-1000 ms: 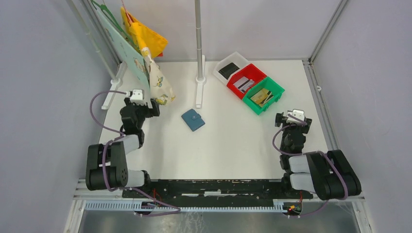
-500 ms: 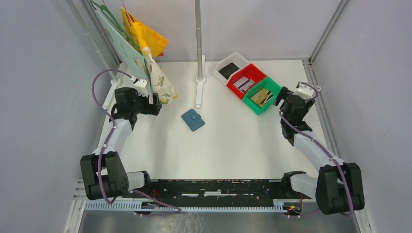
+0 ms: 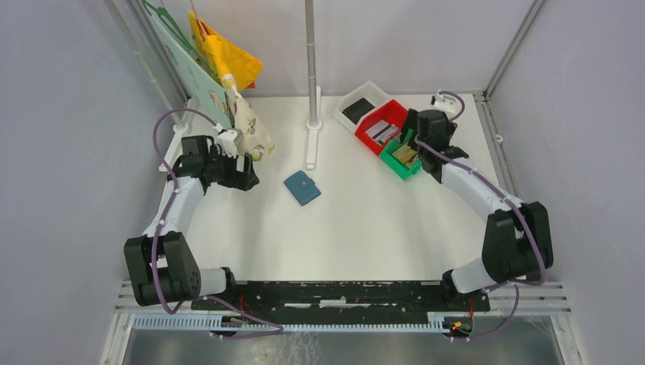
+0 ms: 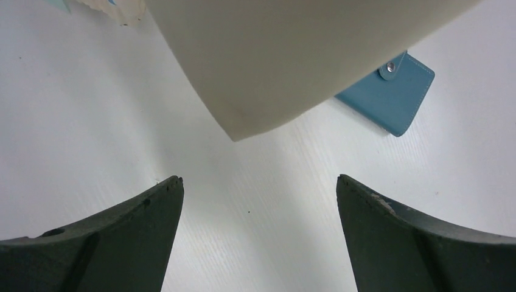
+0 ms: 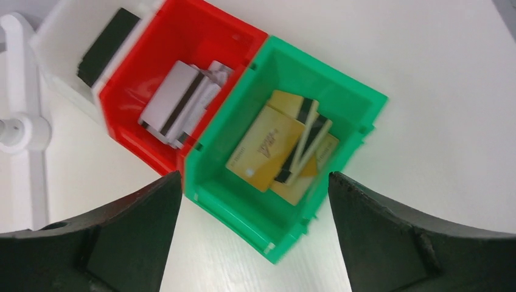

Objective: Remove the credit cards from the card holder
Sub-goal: Move the storage box to the center of the board.

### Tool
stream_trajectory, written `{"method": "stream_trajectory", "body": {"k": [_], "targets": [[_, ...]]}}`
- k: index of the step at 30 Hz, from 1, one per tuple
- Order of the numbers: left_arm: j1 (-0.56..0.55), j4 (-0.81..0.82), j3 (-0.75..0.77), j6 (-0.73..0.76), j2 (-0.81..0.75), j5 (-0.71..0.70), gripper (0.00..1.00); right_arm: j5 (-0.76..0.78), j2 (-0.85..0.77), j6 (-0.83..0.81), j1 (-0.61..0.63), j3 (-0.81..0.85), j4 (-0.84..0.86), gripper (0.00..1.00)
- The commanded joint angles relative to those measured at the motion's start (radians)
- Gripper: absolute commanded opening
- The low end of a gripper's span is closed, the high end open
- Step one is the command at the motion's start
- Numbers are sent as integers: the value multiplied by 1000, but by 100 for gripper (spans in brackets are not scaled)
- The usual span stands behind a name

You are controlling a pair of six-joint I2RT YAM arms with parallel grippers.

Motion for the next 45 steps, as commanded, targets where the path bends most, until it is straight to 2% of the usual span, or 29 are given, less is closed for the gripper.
{"method": "stream_trajectory", "body": {"k": [1,8,19,24,29,32,41,45], "targets": [[4,-109,69,92,9,62,100,43,145,44,36,223,-128,93],[3,-200,40,187,-53,65,100,124,422,114,56,511,-344,84],[1,-216,-65,305,-167,126,100,75,586,118,59,594,-295,80],[1,-228,-67,320,-171,122,100,67,624,99,59,628,-293,72],[0,-238,-56,313,-185,133,100,51,619,88,59,605,-277,49],[0,-262,-37,315,-187,155,100,47,587,83,65,558,-261,41],[-7,-327,6,329,-199,200,100,124,393,138,103,308,-269,23],[-11,-361,21,342,-201,222,100,124,295,147,140,177,-230,21]]}}
